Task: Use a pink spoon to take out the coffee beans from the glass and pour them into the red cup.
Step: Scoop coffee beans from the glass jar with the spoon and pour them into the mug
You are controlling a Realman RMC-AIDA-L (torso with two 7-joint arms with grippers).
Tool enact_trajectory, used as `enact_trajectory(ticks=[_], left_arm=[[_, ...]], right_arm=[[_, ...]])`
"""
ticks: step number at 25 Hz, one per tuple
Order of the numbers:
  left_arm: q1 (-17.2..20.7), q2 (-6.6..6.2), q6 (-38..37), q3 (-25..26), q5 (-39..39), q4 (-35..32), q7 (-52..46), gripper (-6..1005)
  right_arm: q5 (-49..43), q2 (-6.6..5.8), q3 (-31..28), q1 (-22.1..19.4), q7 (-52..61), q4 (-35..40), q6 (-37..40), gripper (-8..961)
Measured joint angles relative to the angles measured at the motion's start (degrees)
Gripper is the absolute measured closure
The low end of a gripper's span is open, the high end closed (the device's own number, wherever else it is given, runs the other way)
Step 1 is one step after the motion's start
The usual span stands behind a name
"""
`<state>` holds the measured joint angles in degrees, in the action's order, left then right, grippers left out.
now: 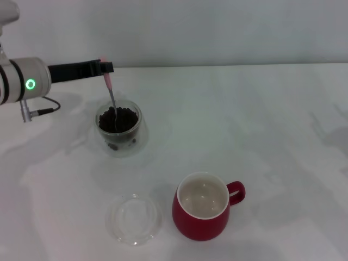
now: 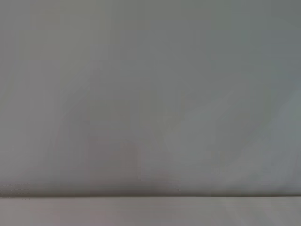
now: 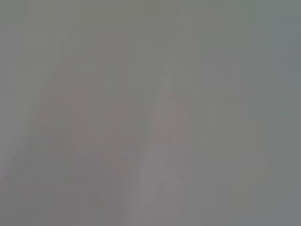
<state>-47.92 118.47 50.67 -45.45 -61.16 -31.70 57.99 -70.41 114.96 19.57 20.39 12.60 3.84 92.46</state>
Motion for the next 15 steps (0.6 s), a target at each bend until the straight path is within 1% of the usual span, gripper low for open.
enact_trajectory(ticks=[5, 8, 15], left_arm=[[1.7, 0.23, -0.1, 0.1, -1.5, 0.1, -2.5, 867], [3.3, 0.2, 0.0, 0.1, -4.6, 0.7, -3.1, 867], [8.5, 0.04, 0.7, 0.0, -11.6, 0.9, -4.1, 867]], right_arm=[[0.0, 0.0, -0.1, 0.0, -0.1, 0.0, -0.6, 267], [0.0, 0.0, -0.1, 0.1, -0.1, 0.0, -1.1, 267], [0.0, 0.0, -0.2, 0.2, -0.1, 0.0, -1.2, 267]])
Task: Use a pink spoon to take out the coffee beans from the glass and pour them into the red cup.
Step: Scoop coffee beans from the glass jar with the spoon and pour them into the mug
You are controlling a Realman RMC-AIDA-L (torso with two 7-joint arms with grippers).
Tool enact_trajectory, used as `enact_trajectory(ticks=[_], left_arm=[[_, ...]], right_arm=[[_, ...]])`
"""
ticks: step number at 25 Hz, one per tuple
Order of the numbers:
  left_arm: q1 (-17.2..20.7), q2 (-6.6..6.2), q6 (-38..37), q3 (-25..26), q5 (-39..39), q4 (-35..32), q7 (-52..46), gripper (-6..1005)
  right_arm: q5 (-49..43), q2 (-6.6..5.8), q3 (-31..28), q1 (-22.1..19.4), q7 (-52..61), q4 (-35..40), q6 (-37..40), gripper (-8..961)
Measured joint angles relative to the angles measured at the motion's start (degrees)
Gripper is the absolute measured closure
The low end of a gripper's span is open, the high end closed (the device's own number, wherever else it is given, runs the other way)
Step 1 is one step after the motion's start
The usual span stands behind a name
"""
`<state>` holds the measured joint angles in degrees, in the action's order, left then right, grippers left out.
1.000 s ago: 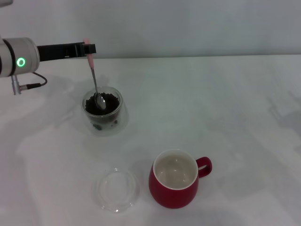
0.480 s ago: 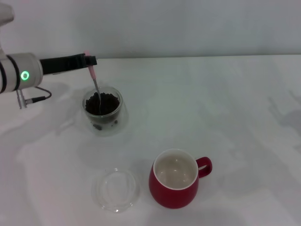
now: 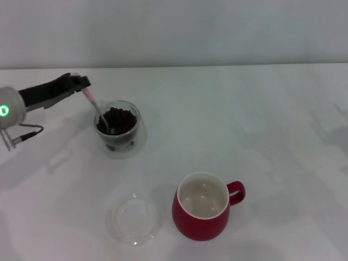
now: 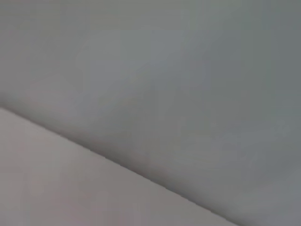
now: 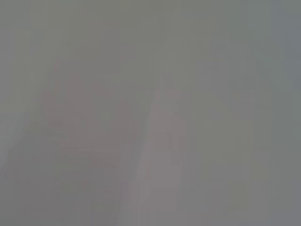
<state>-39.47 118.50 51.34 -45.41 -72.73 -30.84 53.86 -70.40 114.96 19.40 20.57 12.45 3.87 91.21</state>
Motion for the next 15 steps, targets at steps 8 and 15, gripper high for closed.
enact_trajectory(ticks=[8, 15], left_arm=[[3.5, -0.05, 1.4, 0.0, -6.6, 0.7, 0.0, 867], [4.4, -0.38, 1.5, 0.1, -11.1, 3.8, 0.3, 867]], right_arm=[[0.0, 0.0, 0.0, 0.2, 0.0, 0.3, -0.3, 267], [0.0, 0.0, 0.2, 0.3, 0.0, 0.6, -1.6, 267]])
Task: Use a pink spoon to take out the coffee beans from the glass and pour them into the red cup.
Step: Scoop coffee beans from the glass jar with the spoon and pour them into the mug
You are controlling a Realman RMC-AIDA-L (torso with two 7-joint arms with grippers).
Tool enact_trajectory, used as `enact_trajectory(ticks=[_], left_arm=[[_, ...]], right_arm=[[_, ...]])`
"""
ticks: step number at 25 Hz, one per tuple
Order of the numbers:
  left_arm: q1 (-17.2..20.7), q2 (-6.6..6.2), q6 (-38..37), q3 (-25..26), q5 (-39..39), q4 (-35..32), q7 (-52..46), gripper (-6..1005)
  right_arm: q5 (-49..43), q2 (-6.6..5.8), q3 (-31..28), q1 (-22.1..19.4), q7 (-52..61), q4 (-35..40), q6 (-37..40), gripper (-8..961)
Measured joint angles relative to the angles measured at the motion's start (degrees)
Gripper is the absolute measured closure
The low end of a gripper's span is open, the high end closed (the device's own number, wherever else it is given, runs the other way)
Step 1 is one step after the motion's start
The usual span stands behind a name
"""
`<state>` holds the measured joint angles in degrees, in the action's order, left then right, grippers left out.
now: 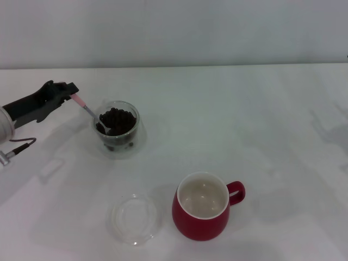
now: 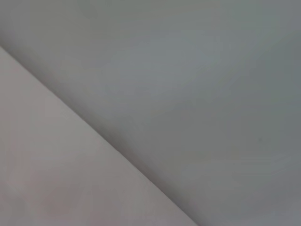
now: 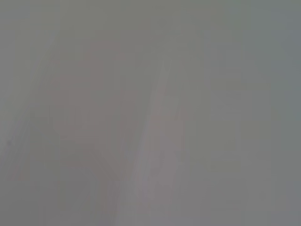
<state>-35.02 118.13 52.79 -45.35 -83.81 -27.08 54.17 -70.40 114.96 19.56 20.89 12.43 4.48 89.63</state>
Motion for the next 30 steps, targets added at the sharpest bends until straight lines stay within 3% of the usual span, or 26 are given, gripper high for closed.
enact_trajectory(ticks=[18, 30], left_arm=[[5.0, -0.13, 3.6, 0.0, -12.9, 2.6, 0.6, 867], [7.0, 0.15, 9.7, 0.0, -16.7, 2.6, 4.5, 868]], right_arm=[[0.0, 0.0, 0.1, 0.2, 0.0, 0.6, -0.9, 267], [-0.3, 0.0, 0.3, 0.5, 0.0, 0.8, -1.2, 267]])
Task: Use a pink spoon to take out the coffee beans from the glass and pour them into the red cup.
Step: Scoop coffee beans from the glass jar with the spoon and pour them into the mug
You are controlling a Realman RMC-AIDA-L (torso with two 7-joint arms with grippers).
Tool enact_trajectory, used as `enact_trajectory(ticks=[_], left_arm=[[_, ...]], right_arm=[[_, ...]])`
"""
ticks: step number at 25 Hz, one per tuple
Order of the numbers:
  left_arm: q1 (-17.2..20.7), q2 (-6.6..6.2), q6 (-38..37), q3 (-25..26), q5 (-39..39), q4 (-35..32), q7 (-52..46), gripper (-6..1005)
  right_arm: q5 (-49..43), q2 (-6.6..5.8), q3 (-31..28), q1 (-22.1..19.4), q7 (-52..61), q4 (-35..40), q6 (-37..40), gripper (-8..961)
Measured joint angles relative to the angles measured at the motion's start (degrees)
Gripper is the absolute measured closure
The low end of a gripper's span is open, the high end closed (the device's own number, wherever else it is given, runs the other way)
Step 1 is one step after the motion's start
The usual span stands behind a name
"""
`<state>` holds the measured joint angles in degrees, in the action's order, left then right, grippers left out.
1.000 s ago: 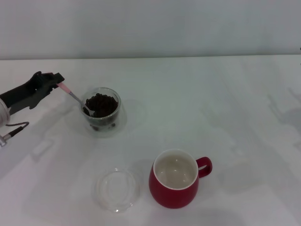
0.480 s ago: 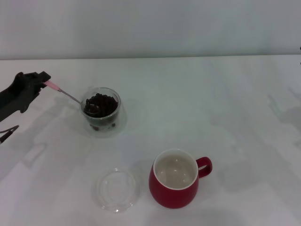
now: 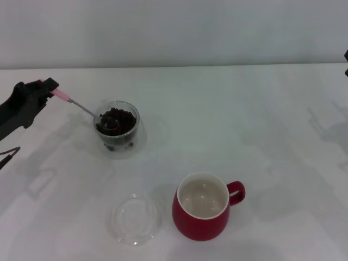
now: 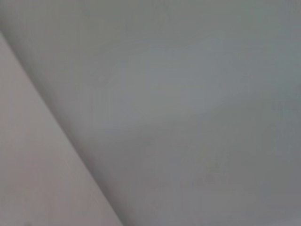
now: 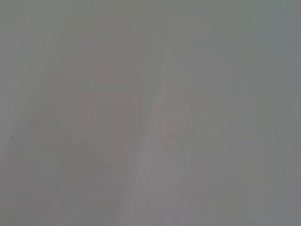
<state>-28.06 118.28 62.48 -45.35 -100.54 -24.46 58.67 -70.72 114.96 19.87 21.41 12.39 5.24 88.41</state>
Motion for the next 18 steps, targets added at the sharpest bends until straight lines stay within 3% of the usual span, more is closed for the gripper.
enact_trajectory(ticks=[9, 18], left_arm=[[-0.6, 0.33, 5.7, -0.4, -0.3, 0.3, 2.6, 868], [-4.1, 0.46, 10.4, -3.7, 0.4, 3.3, 3.0, 868]], right_arm=[[0.0, 0.0, 0.0, 0.4, 0.0, 0.1, 0.0, 267], [0.1, 0.04, 0.0, 0.7, 0.0, 0.1, -0.1, 267]])
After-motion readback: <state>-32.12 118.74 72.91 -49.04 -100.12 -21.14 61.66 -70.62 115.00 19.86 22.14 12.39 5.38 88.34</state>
